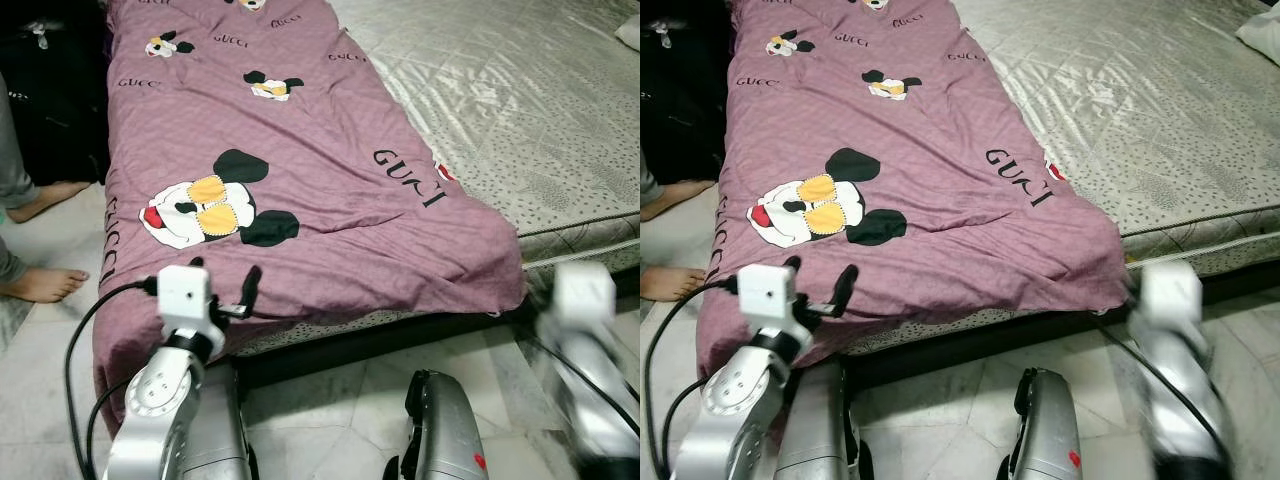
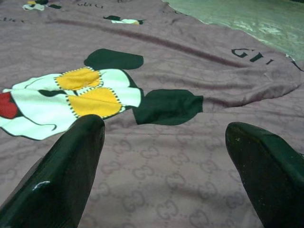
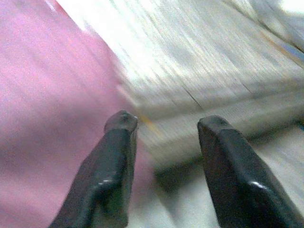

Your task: Clean up the room

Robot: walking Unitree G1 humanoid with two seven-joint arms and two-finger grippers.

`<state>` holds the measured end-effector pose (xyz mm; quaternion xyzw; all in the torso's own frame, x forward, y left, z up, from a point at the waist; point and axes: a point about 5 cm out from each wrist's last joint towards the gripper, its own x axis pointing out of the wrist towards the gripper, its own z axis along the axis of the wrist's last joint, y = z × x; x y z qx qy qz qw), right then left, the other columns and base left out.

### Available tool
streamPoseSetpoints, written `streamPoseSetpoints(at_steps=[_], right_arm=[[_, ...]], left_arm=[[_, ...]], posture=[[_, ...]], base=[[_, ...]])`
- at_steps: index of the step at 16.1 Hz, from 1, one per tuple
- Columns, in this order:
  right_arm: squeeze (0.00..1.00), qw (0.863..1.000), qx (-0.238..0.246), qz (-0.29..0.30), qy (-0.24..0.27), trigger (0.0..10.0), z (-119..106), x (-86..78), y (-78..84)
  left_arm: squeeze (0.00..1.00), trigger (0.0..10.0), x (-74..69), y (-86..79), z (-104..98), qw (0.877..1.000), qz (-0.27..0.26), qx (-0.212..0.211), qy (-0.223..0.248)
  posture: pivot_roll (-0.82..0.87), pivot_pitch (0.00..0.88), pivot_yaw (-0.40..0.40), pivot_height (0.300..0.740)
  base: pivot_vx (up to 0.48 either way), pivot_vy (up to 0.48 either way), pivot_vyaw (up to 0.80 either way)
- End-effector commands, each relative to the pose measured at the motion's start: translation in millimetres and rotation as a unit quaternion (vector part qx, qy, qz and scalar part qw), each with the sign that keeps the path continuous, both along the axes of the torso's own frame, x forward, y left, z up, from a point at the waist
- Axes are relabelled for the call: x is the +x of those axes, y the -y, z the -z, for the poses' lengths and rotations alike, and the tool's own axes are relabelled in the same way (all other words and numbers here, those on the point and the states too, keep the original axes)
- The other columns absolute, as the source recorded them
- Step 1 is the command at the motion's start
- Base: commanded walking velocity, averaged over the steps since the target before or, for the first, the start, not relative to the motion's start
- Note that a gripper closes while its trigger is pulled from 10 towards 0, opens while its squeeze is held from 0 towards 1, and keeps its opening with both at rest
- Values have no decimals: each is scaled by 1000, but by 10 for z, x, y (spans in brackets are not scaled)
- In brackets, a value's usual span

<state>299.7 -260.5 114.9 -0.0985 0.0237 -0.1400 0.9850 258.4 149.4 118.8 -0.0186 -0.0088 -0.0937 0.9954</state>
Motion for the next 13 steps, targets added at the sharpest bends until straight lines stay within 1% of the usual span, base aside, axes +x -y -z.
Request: streamPoseSetpoints(at_steps=[1, 2, 3, 4, 5, 6, 7, 8, 9, 10, 11, 12, 13], right_arm=[[1000, 998, 39, -41, 17, 10000, -100, 106, -224], [1000, 996, 63, -59, 19, 10000, -134, 174, -356], [1000, 991, 95, -91, 7, 10000, -116, 258, -537], [1000, 982, 133, -134, -31, 10000, -34, 424, -874], [1000, 979, 147, -137, -37, 10000, -25, 474, -951], [1000, 975, 151, -153, -47, 10000, -39, 580, -1134], [1000, 973, 150, -166, -57, 10000, -63, 669, -1282], [1000, 972, 154, -161, -74, 10000, -49, 708, -1333], [1000, 973, 157, -143, -94, 10000, -6, 735, -1341], [1000, 971, 168, -125, -114, 10000, 52, 747, -1336], [1000, 971, 166, -103, -138, 10000, 134, 743, -1299], [1000, 968, 190, -57, -156, 10000, 227, 714, -1183], [1000, 966, 198, -18, -168, 10000, 306, 680, -1039]], left_arm=[[0, 10000, -16, -9, 48, 1000, 0, 1, -11], [0, 10000, -13, -7, 44, 1000, 0, 0, -10], [0, 10000, -13, -2, 43, 1000, 0, -1, -10], [0, 10000, -14, 29, 34, 999, -10, -32, -18], [0, 10000, -15, 41, 20, 999, -7, -29, -15], [0, 10000, -23, 55, -5, 1000, -5, -26, -10], [0, 10000, -34, 43, -20, 1000, -8, -26, -9], [0, 10000, -44, 23, -25, 1000, -12, -25, -9], [0, 10000, -49, 3, -21, 1000, -17, -24, -10], [0, 10000, -53, -8, -19, 999, -20, -25, -11], [0, 10000, -54, -8, -20, 999, -21, -25, -12], [0, 10000, -61, -6, -26, 999, -21, -24, -12], [0, 10000, -68, -8, -27, 999, -23, -24, -14]], posture=[[64, 146, 1, 510], [66, 149, -1, 510], [73, 153, -8, 510], [89, 159, -12, 510], [103, 163, -14, 510], [117, 168, -15, 510], [129, 171, -20, 510], [136, 175, -23, 510], [141, 178, -27, 510], [143, 179, -28, 510], [143, 179, -28, 510], [155, 194, -31, 510], [155, 194, -31, 510]], base=[[0, 0, 0], [0, 0, 0], [0, 0, 0], [0, 0, 0], [0, 0, 0], [0, 0, 0], [0, 0, 0], [0, 0, 0], [0, 0, 0], [0, 0, 0], [0, 0, 0], [0, 0, 0], [0, 0, 0]])
